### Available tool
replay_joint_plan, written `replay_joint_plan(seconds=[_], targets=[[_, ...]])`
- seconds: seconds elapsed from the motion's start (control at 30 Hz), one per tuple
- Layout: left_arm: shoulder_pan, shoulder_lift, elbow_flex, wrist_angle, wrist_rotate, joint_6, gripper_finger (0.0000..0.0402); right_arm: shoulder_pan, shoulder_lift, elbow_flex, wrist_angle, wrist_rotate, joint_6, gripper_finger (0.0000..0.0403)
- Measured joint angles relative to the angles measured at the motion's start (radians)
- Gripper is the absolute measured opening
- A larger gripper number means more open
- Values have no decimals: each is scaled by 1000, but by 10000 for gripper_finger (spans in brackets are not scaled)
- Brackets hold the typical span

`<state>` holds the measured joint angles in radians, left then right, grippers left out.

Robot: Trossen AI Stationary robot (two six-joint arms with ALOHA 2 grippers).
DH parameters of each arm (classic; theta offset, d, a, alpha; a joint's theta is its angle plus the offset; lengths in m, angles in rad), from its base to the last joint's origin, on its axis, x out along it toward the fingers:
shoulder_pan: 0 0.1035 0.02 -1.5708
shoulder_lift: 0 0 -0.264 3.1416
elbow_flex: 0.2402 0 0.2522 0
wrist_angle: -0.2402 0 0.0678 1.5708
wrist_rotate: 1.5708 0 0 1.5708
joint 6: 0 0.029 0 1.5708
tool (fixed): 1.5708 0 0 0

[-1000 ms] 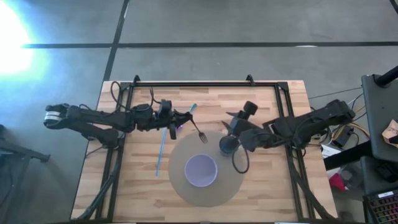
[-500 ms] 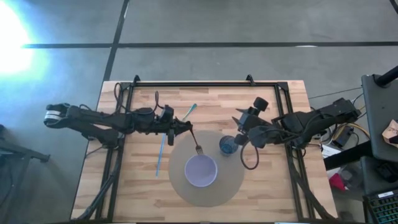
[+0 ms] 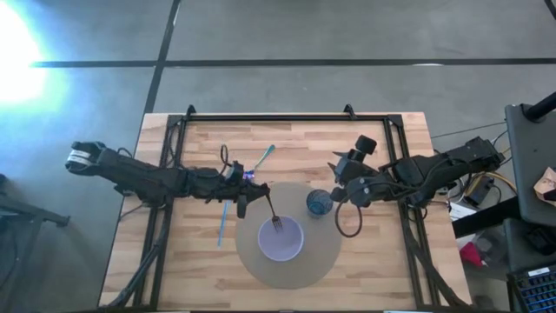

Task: Pick & Place Utensil
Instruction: Put the fork into the bowl

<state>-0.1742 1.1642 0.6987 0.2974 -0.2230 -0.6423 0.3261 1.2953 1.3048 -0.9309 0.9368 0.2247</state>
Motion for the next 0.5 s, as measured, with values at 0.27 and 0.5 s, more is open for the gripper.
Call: replay_joint_plan(seconds=[0.27, 0.5], targets=[[-43, 61, 0, 0, -55, -53, 0, 0, 0, 0, -24, 0, 0, 151], [-45, 106, 0, 7, -60, -87, 0, 0, 0, 0, -33, 0, 2, 148]])
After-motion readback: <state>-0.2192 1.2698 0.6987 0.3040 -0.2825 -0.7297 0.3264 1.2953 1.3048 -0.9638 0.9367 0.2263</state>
